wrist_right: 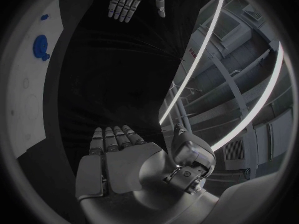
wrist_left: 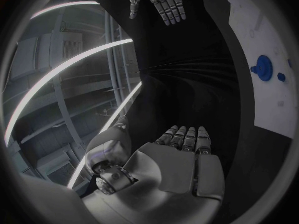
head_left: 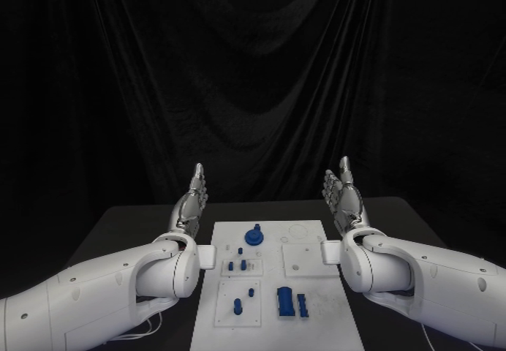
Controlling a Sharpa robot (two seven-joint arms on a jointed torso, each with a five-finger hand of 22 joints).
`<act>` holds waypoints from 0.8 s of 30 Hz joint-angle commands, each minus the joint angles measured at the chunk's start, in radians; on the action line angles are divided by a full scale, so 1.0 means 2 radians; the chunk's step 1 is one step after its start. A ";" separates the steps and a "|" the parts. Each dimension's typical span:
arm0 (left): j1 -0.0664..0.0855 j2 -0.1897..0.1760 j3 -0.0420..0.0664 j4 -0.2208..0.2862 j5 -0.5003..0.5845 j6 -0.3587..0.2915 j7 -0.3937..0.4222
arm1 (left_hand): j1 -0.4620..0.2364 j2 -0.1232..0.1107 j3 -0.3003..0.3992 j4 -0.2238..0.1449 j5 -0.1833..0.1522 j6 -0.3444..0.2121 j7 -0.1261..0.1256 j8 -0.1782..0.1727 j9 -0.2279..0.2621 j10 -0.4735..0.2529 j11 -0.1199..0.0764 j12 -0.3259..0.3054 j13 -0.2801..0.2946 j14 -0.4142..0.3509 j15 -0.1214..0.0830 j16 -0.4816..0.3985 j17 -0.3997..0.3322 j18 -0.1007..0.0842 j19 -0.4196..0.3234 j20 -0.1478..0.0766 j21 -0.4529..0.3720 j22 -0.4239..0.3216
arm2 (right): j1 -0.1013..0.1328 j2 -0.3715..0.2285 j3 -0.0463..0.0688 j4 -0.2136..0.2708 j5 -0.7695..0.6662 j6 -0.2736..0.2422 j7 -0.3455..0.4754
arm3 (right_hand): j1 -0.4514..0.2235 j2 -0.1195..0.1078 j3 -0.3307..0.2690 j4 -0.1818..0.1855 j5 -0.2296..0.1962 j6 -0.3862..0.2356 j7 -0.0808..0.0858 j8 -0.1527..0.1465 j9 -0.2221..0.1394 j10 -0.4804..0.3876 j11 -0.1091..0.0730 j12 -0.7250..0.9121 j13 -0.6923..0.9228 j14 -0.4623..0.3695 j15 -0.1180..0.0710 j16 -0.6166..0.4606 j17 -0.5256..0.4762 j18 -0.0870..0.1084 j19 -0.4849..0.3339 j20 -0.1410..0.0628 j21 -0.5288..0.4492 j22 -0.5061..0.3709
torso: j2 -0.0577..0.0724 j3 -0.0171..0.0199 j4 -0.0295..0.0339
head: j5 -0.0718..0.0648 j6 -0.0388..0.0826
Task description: Assemble the parts on the task board
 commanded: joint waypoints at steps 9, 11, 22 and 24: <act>-0.001 0.001 0.001 0.001 0.006 -0.016 0.000 | -0.067 -0.003 0.005 -0.004 -0.004 -0.004 0.000 -0.002 -0.001 -0.002 -0.002 -0.003 -0.001 0.001 -0.003 -0.002 0.000 -0.011 0.001 -0.004 -0.003 -0.001 | -0.001 0.000 0.001 0.000 0.002 -0.009 -0.006 | -0.003 0.001 0.000 -0.001 -0.002 -0.002 -0.001 -0.002 -0.001 0.000 -0.002 -0.002 -0.001 0.000 -0.003 -0.002 -0.001 -0.004 0.000 -0.003 -0.002 -0.001 | 0.000 0.0000 -0.0001 | 0.000 0.000; -0.001 0.001 0.001 0.001 0.006 -0.016 0.000 | -0.106 -0.003 0.005 -0.004 -0.004 -0.004 0.000 -0.002 -0.001 -0.002 -0.002 -0.003 -0.001 0.001 -0.003 -0.002 0.000 -0.011 0.001 -0.004 -0.003 -0.001 | -0.001 0.000 0.001 0.000 0.002 -0.009 -0.006 | -0.003 0.001 0.000 -0.001 -0.002 -0.002 -0.001 -0.002 -0.001 0.000 -0.002 -0.002 -0.001 0.000 -0.003 -0.002 -0.001 -0.004 0.000 -0.003 -0.002 -0.001 | 0.000 0.0000 -0.0001 | 0.000 0.000; -0.001 0.001 0.001 0.001 0.006 -0.016 0.000 | -0.106 -0.003 0.005 -0.004 -0.004 -0.004 0.000 -0.002 -0.001 -0.002 -0.002 -0.003 -0.001 0.001 -0.003 -0.002 0.000 -0.011 0.001 -0.004 -0.003 -0.001 | -0.001 0.000 0.001 0.000 0.002 -0.009 -0.006 | -0.003 0.001 0.000 -0.001 -0.002 -0.002 -0.001 -0.002 -0.001 0.000 -0.002 -0.002 -0.001 0.000 -0.003 -0.002 -0.001 -0.004 0.000 -0.003 -0.002 -0.001 | 0.000 0.0000 -0.0001 | 0.000 0.000; -0.001 0.001 0.001 0.001 0.006 -0.016 0.000 | -0.106 -0.003 0.005 -0.004 -0.004 -0.004 0.000 -0.002 -0.001 -0.002 -0.002 -0.003 -0.001 0.001 -0.003 -0.002 0.000 -0.011 0.001 -0.004 -0.003 -0.001 | -0.001 0.000 0.001 0.000 0.002 -0.009 -0.006 | -0.003 0.001 0.000 -0.001 -0.002 -0.002 -0.001 -0.002 -0.001 0.000 -0.002 -0.002 -0.001 0.000 -0.003 -0.002 -0.001 -0.004 0.000 -0.003 -0.002 -0.001 | 0.000 0.0000 -0.0001 | 0.000 0.000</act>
